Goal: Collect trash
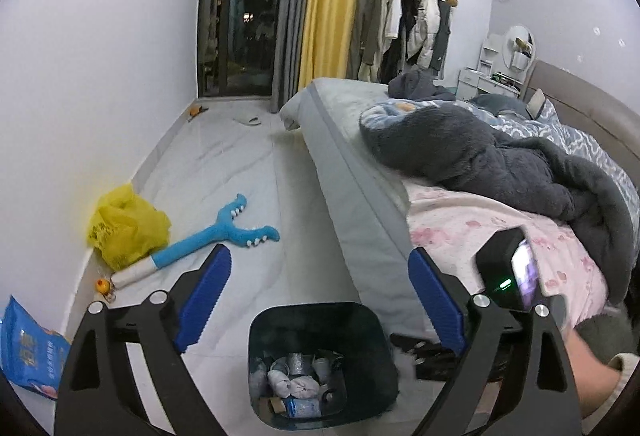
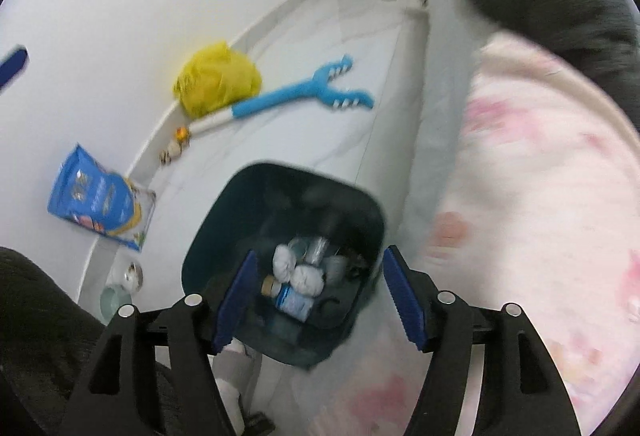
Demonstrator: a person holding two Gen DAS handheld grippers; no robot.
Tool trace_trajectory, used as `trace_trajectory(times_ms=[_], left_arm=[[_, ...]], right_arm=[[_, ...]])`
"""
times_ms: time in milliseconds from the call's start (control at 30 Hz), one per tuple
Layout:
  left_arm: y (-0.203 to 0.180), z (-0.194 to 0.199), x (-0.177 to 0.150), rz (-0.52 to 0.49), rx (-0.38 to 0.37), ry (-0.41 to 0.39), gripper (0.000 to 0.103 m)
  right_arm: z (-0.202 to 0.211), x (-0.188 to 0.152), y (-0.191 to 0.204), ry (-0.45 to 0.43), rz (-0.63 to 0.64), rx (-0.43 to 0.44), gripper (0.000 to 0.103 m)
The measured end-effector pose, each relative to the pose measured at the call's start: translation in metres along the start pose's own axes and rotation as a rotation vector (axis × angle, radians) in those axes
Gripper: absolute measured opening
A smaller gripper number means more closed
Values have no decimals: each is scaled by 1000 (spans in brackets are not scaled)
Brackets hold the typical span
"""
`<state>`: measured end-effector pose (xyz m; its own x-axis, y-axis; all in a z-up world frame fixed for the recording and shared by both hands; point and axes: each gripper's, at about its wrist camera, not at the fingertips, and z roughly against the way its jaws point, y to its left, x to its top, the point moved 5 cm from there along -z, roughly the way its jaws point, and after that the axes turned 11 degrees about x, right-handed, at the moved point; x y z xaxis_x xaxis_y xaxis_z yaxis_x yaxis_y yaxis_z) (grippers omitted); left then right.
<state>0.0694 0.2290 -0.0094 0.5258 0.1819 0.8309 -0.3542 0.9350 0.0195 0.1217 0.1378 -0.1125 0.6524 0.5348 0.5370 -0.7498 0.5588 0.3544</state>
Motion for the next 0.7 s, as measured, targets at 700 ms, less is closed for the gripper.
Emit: trace_trajectory(times_ms=[700], left_arm=[[-88, 46, -9, -64, -28, -68, 100]], right_arm=[[273, -77, -77, -545, -64, -342, 100]])
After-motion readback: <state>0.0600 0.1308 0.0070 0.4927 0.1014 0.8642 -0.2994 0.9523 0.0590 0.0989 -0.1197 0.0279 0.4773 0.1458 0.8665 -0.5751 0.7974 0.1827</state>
